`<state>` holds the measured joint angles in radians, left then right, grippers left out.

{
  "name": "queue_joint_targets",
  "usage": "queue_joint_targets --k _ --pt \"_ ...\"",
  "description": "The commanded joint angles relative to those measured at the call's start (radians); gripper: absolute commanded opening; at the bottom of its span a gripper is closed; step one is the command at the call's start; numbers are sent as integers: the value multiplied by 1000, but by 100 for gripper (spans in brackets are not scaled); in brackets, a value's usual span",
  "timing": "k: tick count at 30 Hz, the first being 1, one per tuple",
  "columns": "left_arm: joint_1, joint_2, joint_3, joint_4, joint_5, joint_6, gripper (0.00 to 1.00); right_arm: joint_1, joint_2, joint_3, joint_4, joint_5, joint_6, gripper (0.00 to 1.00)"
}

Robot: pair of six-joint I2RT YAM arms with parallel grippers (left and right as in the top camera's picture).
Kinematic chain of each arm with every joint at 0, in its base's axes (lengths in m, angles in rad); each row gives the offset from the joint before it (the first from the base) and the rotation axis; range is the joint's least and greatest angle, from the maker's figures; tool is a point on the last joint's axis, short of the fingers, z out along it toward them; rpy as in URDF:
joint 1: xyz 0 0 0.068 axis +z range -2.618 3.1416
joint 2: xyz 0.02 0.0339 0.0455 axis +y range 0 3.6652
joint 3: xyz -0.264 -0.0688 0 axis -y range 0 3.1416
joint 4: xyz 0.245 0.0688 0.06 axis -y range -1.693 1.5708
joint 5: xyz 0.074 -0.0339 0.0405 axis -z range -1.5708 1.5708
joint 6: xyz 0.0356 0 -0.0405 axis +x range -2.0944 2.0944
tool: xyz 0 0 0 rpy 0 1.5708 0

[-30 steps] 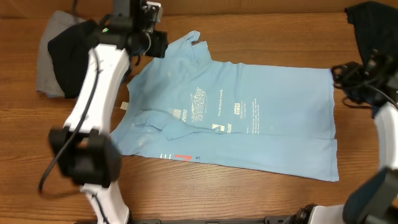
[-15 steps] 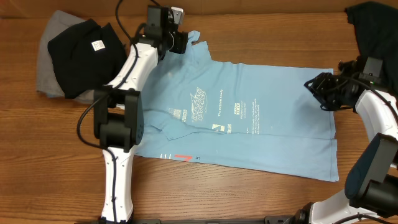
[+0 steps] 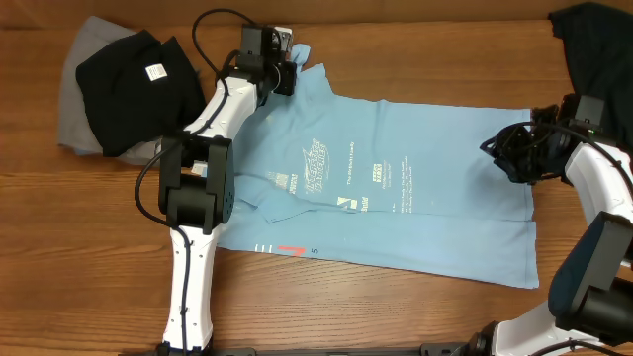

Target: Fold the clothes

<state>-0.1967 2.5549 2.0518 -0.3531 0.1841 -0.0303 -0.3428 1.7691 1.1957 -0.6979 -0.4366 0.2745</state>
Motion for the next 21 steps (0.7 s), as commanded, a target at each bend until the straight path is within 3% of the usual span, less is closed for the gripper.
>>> queue_joint_targets --k 1,9,16,21 --pt "-5 -32 6 -87 27 -63 4 0 -12 10 106 27 -16 40" --pt "-8 -204 6 -335 16 -59 4 0 10 10 382 197 40 37" --pt "-22 -274 6 -617 16 -60 4 0 109 10 481 353 32 44" --pt "-40 -273 6 -840 15 -63 4 -1 241 10 603 358 31 49"
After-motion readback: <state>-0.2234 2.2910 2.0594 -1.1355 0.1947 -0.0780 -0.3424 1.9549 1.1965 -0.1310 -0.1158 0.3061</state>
